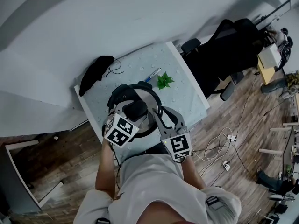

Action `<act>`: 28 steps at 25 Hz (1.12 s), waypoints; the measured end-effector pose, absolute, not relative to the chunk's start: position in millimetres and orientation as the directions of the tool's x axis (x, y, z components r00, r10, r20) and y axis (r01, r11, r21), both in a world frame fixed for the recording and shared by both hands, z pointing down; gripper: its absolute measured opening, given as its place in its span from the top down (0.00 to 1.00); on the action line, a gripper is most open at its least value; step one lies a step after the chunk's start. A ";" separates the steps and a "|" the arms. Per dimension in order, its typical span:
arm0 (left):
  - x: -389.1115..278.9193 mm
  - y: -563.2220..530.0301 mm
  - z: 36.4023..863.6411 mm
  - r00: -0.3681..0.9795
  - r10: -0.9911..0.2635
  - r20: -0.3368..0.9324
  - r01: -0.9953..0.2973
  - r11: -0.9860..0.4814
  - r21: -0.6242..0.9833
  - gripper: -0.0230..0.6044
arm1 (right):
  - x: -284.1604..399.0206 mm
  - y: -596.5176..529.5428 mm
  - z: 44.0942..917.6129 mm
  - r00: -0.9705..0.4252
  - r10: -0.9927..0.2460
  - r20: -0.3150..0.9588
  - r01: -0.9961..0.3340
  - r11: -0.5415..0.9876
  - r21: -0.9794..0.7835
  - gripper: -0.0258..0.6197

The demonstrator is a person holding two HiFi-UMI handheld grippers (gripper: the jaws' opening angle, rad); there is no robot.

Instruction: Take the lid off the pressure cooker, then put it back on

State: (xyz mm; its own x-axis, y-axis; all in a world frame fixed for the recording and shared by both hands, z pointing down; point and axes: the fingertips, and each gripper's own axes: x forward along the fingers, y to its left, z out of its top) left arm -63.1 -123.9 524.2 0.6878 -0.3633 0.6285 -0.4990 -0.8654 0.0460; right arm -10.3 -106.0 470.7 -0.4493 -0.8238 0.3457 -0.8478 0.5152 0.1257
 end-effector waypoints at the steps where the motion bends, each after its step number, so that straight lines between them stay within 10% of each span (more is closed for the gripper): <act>1: -62.9 -123.5 522.6 0.689 -0.365 0.626 -0.499 -0.866 0.045 0.53 | -8.8 -105.1 469.3 -0.445 -0.827 0.344 -0.850 0.511 0.129 0.77; 28: -14.3 -126.1 486.8 0.682 -0.407 0.608 -0.494 -0.869 -0.028 0.53 | 47.0 -91.8 450.5 -0.422 -0.862 0.281 -0.872 0.471 0.133 0.77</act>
